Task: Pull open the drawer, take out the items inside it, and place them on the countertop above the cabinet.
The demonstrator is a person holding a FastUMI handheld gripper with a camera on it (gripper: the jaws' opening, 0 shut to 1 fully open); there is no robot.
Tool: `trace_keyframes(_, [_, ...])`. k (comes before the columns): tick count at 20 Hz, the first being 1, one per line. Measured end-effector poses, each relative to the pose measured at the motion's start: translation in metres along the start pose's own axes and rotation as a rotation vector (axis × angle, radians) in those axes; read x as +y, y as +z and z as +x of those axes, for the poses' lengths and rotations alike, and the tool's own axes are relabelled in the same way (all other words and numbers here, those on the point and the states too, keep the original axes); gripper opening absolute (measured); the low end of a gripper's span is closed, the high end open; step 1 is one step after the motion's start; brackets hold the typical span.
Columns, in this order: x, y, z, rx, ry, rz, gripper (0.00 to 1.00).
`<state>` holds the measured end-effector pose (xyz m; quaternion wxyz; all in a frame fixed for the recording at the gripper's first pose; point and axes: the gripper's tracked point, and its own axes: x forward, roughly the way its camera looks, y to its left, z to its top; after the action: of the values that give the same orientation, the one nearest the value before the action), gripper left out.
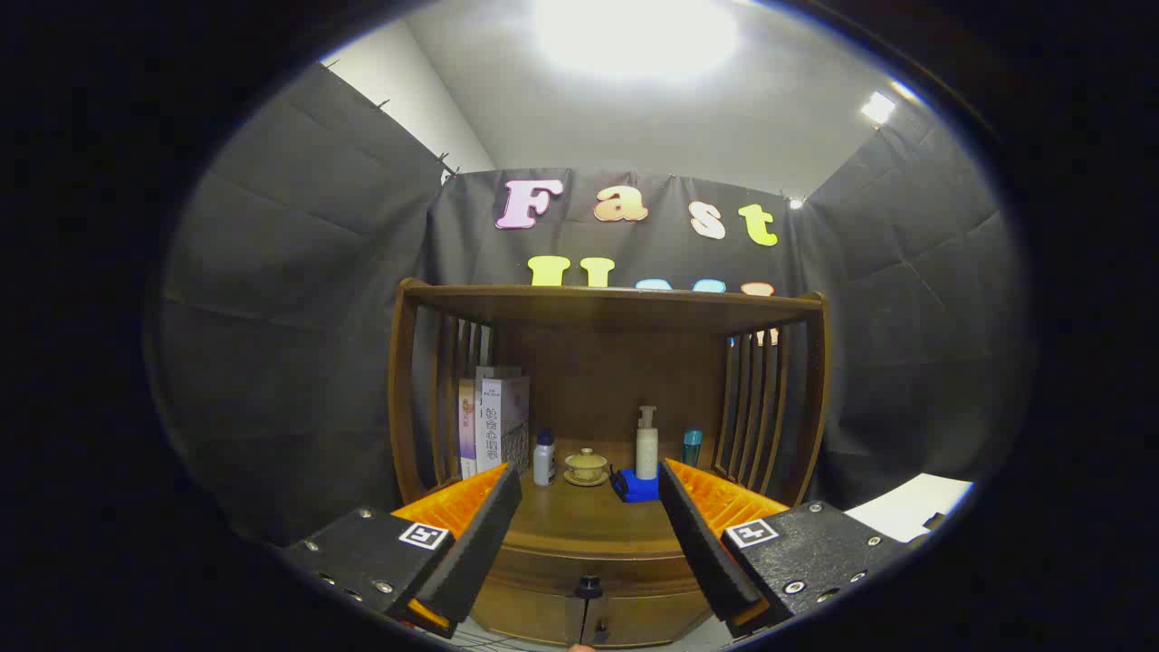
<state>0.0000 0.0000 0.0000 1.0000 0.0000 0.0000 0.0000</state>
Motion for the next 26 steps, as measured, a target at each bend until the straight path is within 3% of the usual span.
trace_keyframes(12, [-0.005, -0.020, 0.004, 0.058, -0.009, -0.052, 0.95])
trace_keyframes(26, [-0.004, -0.043, 0.014, 0.109, 0.020, -0.028, 0.95])
